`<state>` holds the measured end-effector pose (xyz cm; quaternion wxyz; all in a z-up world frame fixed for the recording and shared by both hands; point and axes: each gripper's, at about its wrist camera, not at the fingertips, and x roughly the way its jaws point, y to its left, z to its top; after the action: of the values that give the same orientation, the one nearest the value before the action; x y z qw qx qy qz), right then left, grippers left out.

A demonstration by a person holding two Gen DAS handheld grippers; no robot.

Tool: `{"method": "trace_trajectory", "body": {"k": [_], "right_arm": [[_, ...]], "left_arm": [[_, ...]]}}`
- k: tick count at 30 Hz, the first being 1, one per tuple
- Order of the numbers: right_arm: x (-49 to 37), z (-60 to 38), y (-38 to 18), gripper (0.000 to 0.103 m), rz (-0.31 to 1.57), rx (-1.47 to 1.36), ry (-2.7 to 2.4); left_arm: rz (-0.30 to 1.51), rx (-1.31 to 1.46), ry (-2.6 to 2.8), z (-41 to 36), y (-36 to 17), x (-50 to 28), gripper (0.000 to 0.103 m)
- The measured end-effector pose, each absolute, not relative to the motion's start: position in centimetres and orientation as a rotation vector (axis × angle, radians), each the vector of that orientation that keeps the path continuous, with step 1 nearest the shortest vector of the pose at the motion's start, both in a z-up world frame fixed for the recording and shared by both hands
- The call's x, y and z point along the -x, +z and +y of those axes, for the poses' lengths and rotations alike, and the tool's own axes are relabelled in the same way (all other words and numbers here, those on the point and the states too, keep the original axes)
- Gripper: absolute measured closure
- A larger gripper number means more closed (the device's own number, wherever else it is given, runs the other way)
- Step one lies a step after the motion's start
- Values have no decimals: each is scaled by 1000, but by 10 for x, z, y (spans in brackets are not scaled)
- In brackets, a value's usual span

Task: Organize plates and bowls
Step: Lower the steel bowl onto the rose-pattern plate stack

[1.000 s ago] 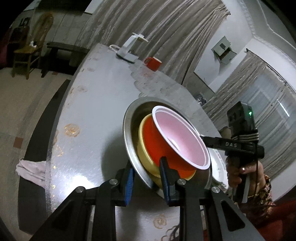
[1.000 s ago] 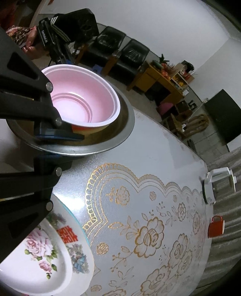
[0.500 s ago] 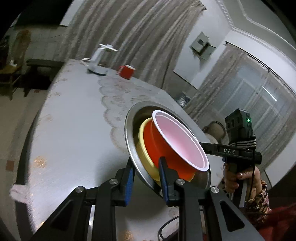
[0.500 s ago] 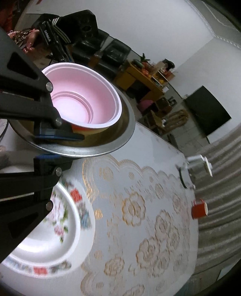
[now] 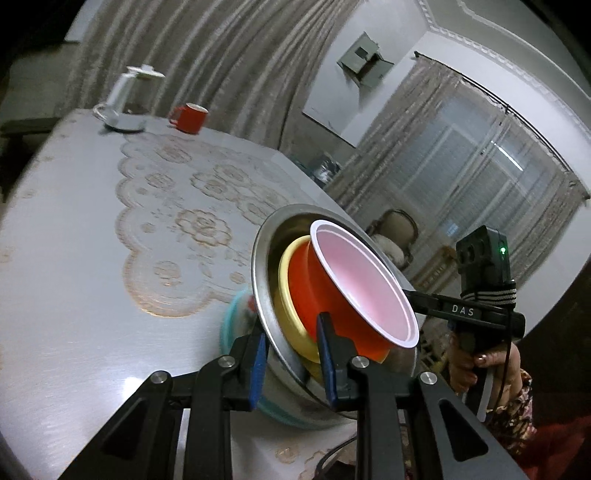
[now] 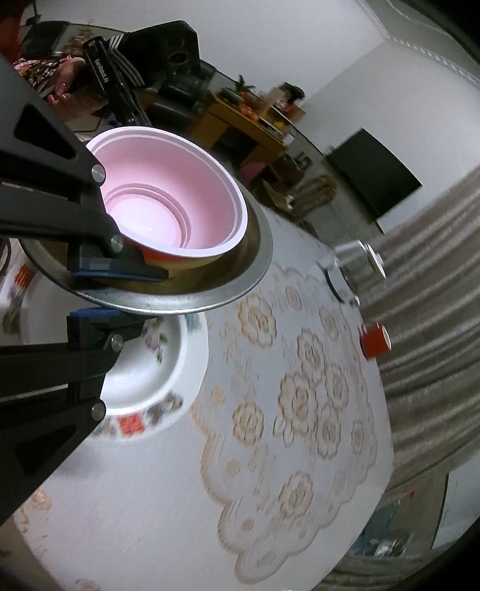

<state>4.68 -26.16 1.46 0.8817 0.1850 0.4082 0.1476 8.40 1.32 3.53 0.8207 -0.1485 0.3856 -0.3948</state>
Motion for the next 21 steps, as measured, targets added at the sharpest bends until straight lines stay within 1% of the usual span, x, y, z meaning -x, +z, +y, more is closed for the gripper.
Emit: {"method": "trace_trajectory", "body": {"k": [10,21], "right_arm": [[-34,-301,-11,92,876,-458,226],[-38,-313,-40,92,912,-518,202]], "left_arm": [[893,276,-856,-24,10,-94,79],[940,259,-838,-34,-5,-102,79]]}}
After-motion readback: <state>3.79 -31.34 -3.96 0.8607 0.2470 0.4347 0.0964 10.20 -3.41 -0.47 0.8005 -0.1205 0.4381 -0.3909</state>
